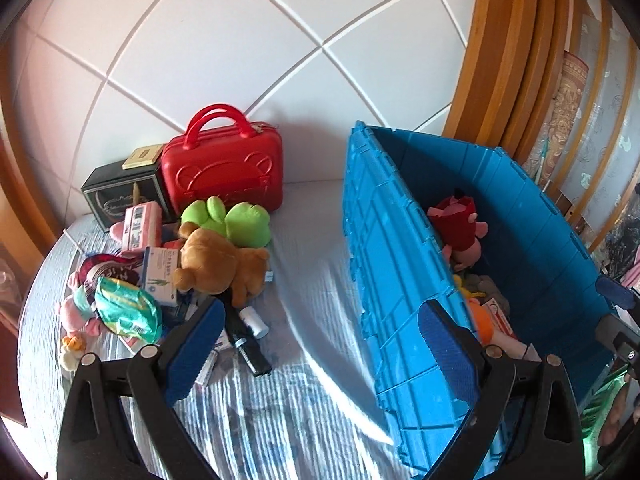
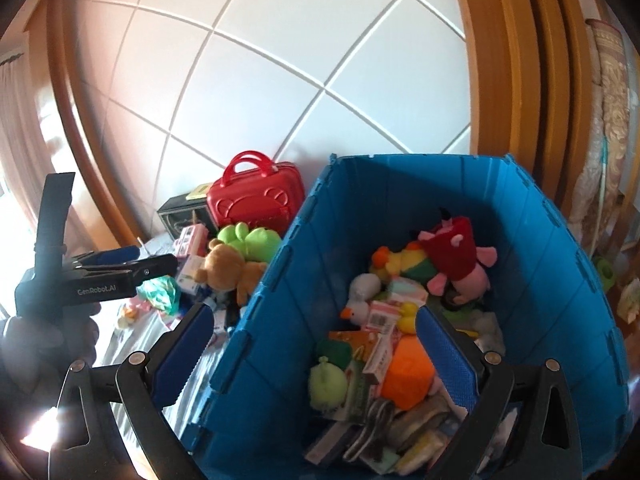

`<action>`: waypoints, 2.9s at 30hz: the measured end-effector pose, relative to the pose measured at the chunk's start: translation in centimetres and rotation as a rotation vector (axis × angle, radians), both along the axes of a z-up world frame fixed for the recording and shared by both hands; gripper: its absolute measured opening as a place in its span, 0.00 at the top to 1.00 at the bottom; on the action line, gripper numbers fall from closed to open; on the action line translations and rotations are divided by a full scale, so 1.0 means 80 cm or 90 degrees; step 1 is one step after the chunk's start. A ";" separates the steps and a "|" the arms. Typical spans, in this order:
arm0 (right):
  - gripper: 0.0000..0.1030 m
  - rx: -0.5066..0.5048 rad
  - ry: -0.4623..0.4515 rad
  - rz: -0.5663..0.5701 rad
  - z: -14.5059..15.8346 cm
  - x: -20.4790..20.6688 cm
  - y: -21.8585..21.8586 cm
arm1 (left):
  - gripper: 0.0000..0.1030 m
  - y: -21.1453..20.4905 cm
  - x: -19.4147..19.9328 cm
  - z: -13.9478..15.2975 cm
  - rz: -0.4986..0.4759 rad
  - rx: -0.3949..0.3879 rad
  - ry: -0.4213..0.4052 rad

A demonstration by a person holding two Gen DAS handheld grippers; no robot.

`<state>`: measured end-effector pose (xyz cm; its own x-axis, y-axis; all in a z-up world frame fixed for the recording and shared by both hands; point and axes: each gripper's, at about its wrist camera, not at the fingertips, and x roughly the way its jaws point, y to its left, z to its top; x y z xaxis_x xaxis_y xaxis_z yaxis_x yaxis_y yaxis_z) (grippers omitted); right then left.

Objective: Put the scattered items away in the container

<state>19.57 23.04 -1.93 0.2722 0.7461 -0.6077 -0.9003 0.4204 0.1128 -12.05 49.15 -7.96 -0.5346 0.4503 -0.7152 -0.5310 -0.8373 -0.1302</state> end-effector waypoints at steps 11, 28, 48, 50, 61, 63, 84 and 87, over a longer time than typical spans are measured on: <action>0.01 -0.032 0.001 0.075 -0.019 -0.088 0.091 | 0.04 -0.166 -0.045 -0.057 0.123 -0.020 -0.045; 0.01 -0.129 0.020 0.150 -0.126 -0.236 0.265 | 0.04 -0.393 -0.127 -0.137 0.236 -0.067 -0.087; 0.01 -0.326 0.014 0.146 -0.373 -0.294 0.442 | 0.04 -0.540 -0.289 -0.358 0.228 -0.136 -0.173; 0.01 -0.334 0.007 0.142 -0.382 -0.292 0.449 | 0.04 -0.537 -0.300 -0.370 0.219 -0.143 -0.176; 0.01 -0.375 -0.013 0.129 -0.420 -0.286 0.486 | 0.11 -0.526 -0.329 -0.412 0.204 -0.151 -0.192; 0.02 -0.388 -0.014 0.131 -0.428 -0.286 0.491 | 0.19 -0.528 -0.333 -0.418 0.209 -0.144 -0.200; 0.67 -0.382 0.083 0.152 -0.423 -0.295 0.488 | 0.62 -0.524 -0.313 -0.401 0.186 -0.102 -0.212; 0.68 -0.376 0.087 0.157 -0.418 -0.299 0.479 | 0.61 -0.533 -0.300 -0.390 0.189 -0.093 -0.205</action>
<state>-4.32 61.38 -35.38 0.0268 0.3071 -0.9513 -0.9720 0.2301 0.0469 -36.07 6.48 -39.17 -0.3651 0.1936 -0.9106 -0.2164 -0.9690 -0.1193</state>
